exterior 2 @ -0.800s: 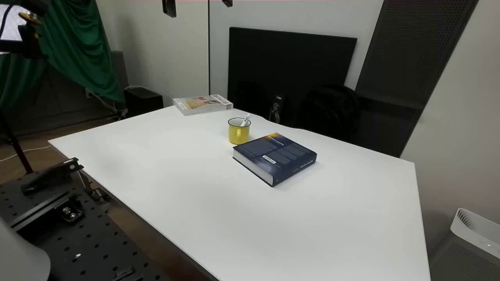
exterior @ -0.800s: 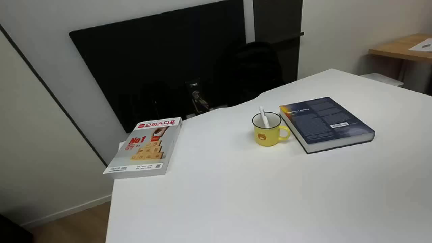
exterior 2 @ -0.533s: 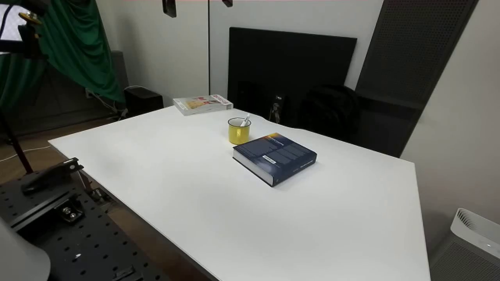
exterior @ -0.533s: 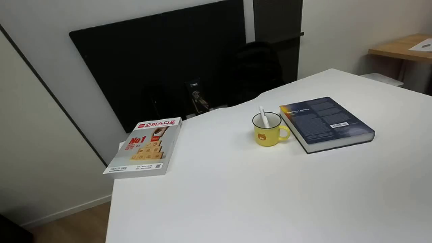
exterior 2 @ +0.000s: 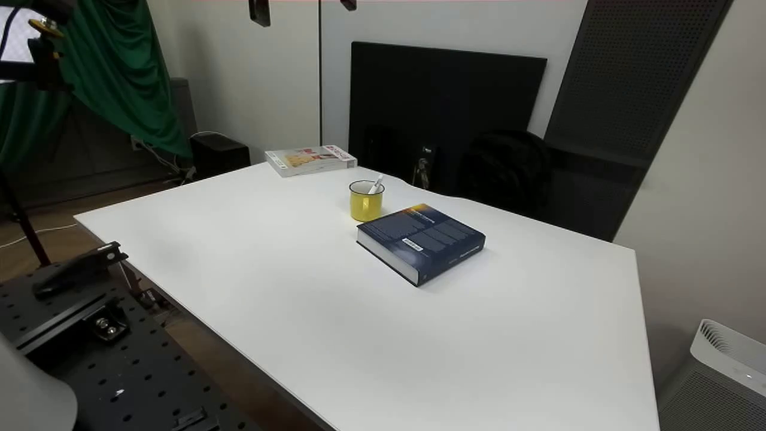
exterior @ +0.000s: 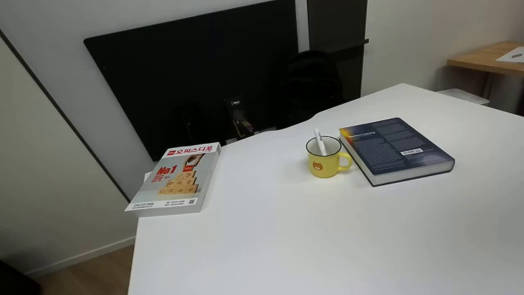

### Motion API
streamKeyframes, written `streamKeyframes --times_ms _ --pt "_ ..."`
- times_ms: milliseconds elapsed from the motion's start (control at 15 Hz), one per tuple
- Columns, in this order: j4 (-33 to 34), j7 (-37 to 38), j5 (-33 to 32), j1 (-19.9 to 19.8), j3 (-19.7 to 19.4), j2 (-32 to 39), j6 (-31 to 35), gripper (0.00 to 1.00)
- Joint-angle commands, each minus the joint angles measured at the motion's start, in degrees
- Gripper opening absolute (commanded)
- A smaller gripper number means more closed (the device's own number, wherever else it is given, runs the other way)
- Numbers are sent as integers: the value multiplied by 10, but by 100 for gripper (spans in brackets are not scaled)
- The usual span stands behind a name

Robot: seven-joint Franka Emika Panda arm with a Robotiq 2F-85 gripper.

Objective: Place the marker on the table

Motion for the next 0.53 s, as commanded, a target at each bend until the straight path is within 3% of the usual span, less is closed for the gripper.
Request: streamKeyframes --times_ms 0,467 --pt "1 4 -4 10 -8 0 -2 100" --pt "94 -72 0 2 -55 173 90 100"
